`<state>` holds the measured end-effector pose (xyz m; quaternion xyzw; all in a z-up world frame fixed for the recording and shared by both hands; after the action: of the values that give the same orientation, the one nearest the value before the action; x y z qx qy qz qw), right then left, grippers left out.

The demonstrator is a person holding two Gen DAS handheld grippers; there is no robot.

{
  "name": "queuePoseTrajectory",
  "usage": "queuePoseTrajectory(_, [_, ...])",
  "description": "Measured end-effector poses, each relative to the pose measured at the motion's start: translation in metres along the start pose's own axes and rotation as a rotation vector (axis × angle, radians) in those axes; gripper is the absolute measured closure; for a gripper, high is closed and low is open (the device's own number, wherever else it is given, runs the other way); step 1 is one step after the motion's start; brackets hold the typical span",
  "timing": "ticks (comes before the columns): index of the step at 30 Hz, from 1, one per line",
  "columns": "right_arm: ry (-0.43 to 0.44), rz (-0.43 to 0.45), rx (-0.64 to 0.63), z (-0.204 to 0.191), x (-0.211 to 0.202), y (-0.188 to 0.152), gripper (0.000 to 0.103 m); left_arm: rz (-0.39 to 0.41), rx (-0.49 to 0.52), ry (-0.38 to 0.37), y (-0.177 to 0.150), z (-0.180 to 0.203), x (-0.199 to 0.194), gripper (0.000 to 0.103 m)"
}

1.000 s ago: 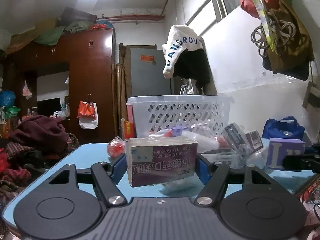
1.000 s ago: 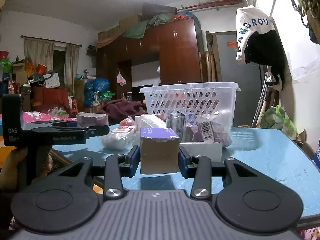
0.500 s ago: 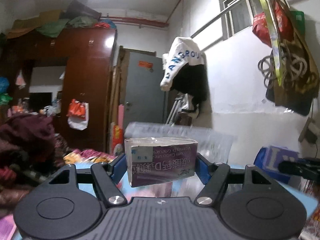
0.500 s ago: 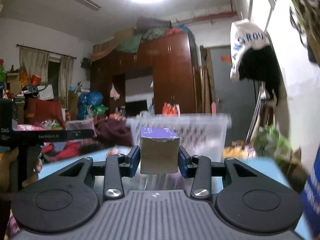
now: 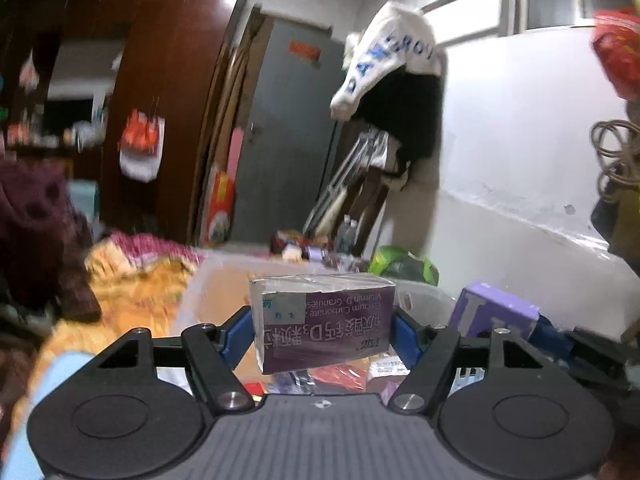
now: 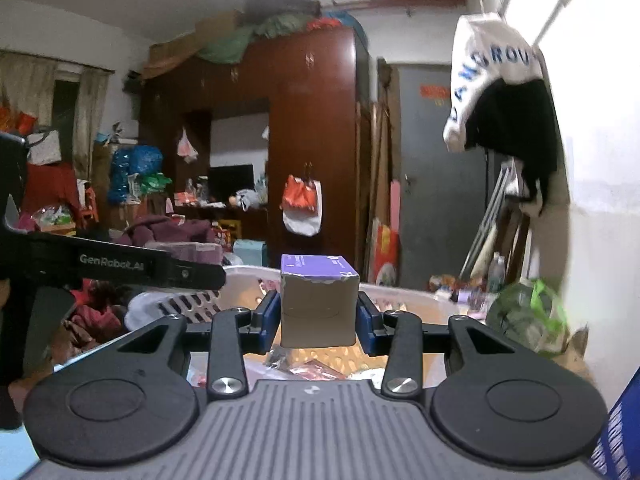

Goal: Organize objects
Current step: 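Drop medicine box into basket with left gripper while right drops purple-topped box, then drop plastic bag into basket with left gripper while right drops grey box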

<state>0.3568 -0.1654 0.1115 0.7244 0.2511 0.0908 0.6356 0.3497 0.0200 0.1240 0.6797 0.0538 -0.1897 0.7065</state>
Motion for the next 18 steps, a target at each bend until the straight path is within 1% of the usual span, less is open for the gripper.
queuePoseTrajectory(1, [-0.002,-0.015,0.017,0.003,0.003,0.0,0.057,-0.024,0.001,-0.002,0.0,0.001,0.006,0.022])
queuePoseTrajectory(2, [-0.011,-0.025,0.03,0.005,0.005,0.001,0.043,-0.046,0.013,0.01,0.0,0.003,0.01,0.009])
queuePoseTrajectory(3, [-0.028,-0.032,0.035,0.006,0.004,0.0,0.02,-0.06,0.041,0.036,-0.001,0.006,0.01,0.003])
queuePoseTrajectory(4, [-0.041,-0.022,0.041,0.007,-0.003,0.0,0.012,-0.043,0.073,0.051,-0.001,0.009,0.004,0.003])
queuePoseTrajectory(5, [-0.042,0.002,0.049,0.007,-0.013,0.0,0.007,-0.026,0.096,0.058,-0.001,0.011,-0.004,0.003])
queuePoseTrajectory(7, [0.007,0.045,0.064,0.009,-0.041,-0.001,0.006,0.004,0.111,0.041,-0.006,0.013,-0.027,0.003])
queuePoseTrajectory(8, [0.032,0.062,0.076,0.011,-0.057,-0.004,0.0,0.015,0.118,0.042,-0.01,0.014,-0.04,0.003])
queuePoseTrajectory(10, [0.078,0.085,0.083,0.016,-0.091,-0.021,0.0,0.03,0.156,0.078,-0.032,0.016,-0.071,0.003])
queuePoseTrajectory(11, [0.088,0.073,0.078,0.017,-0.105,-0.034,0.0,0.045,0.178,0.077,-0.045,0.019,-0.087,0.003])
queuePoseTrajectory(12, [0.086,0.052,0.079,0.021,-0.119,-0.052,0.0,0.059,0.188,0.059,-0.064,0.022,-0.104,0.003])
queuePoseTrajectory(13, [0.077,0.031,0.091,0.024,-0.129,-0.069,0.0,0.061,0.175,0.025,-0.083,0.024,-0.118,0.003])
queuePoseTrajectory(14, [0.076,0.004,0.115,0.028,-0.138,-0.087,0.0,0.057,0.153,-0.013,-0.096,0.026,-0.126,0.003])
queuePoseTrajectory(16, [0.095,-0.046,0.17,0.032,-0.144,-0.11,0.0,0.036,0.067,-0.113,-0.13,0.025,-0.143,0.003])
queuePoseTrajectory(17, [0.109,-0.065,0.2,0.033,-0.146,-0.12,0.0,0.023,0.042,-0.14,-0.142,0.025,-0.147,0.003])
queuePoseTrajectory(18, [0.114,-0.081,0.231,0.034,-0.148,-0.129,0.0,0.021,0.034,-0.145,-0.155,0.026,-0.153,0.003])
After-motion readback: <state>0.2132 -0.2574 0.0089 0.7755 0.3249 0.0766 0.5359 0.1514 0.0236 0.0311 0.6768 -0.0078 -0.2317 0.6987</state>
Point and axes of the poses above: each gripper's, at about its wrist camera, not at the fingertips, and x roughly the way its jaws point, z to its right, y to its top, the point moved 5 cm from there along x, roughly the way its jaws point, and after that the axes turned 11 degrees about x, right-handed, at the moved point
